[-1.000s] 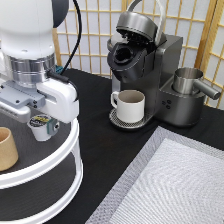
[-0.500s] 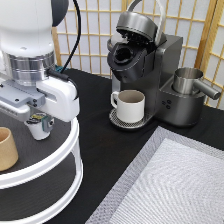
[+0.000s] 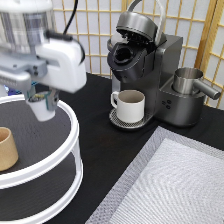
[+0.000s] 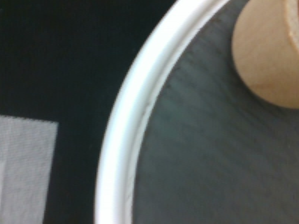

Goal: Make coffee

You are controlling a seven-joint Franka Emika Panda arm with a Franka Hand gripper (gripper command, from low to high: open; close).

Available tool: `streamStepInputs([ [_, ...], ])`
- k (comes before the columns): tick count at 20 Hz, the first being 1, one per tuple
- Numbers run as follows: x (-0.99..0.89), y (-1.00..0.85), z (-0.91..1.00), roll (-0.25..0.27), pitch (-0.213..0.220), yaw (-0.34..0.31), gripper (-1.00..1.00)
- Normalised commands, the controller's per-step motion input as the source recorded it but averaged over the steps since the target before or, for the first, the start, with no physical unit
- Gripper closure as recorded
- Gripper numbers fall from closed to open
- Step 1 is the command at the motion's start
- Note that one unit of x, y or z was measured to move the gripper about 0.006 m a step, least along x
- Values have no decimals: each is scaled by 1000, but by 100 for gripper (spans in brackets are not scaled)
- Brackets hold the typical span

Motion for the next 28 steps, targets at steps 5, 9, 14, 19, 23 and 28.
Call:
streamStepInputs([
  [5, 353, 257, 305, 337, 104, 144, 100],
  [9, 319, 195, 99, 373, 151, 103, 100],
  [14, 351, 203, 105, 373, 181, 20, 100],
  [19, 440, 291, 191, 341, 169, -29, 100],
  [23, 501, 282, 384, 264, 119, -90, 100],
  [28, 523, 277, 482, 227, 83, -98, 100],
])
